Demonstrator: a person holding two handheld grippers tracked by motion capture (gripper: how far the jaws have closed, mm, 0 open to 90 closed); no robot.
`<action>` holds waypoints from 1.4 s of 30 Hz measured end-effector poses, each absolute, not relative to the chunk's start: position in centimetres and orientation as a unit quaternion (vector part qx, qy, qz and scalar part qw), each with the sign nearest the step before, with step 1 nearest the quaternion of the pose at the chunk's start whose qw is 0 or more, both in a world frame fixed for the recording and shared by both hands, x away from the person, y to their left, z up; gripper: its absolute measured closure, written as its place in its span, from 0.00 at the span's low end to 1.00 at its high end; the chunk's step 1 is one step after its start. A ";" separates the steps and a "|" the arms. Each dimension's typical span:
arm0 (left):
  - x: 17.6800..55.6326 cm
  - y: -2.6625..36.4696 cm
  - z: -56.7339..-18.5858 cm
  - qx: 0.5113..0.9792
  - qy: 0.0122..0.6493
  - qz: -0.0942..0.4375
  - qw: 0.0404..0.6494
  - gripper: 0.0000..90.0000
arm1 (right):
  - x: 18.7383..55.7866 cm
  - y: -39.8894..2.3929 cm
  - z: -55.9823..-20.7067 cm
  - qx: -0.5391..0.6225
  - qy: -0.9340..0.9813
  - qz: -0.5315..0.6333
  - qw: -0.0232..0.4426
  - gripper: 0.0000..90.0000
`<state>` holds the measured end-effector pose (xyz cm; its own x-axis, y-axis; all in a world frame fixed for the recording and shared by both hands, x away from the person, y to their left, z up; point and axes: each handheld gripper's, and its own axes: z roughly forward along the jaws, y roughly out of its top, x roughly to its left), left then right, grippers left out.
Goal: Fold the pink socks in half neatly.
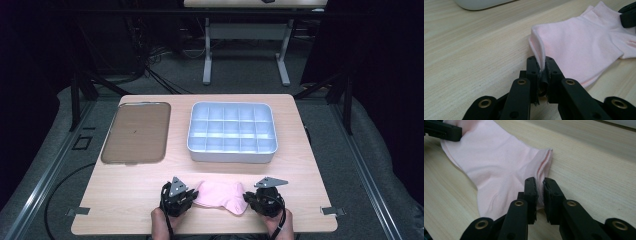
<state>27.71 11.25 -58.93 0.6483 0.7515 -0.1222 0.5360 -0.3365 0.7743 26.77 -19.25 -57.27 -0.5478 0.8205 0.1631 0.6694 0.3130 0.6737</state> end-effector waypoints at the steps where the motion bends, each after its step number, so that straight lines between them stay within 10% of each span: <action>1: 27.7 11.2 -58.9 0.807 0.398 0.130 0.416 0.93 | 26.7 -19.2 -57.2 0.461 0.804 0.360 0.108 0.90; 42: 27.9 11.4 -59.0 0.811 0.390 0.116 0.420 0.91 | 25.1 -16.4 -53.5 0.397 0.823 0.384 0.128 0.90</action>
<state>27.88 11.38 -58.97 0.6682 0.7307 -0.1402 0.5359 -0.3421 0.7719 25.05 -16.41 -53.45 -0.6517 0.7525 0.0949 0.5560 0.3889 0.7346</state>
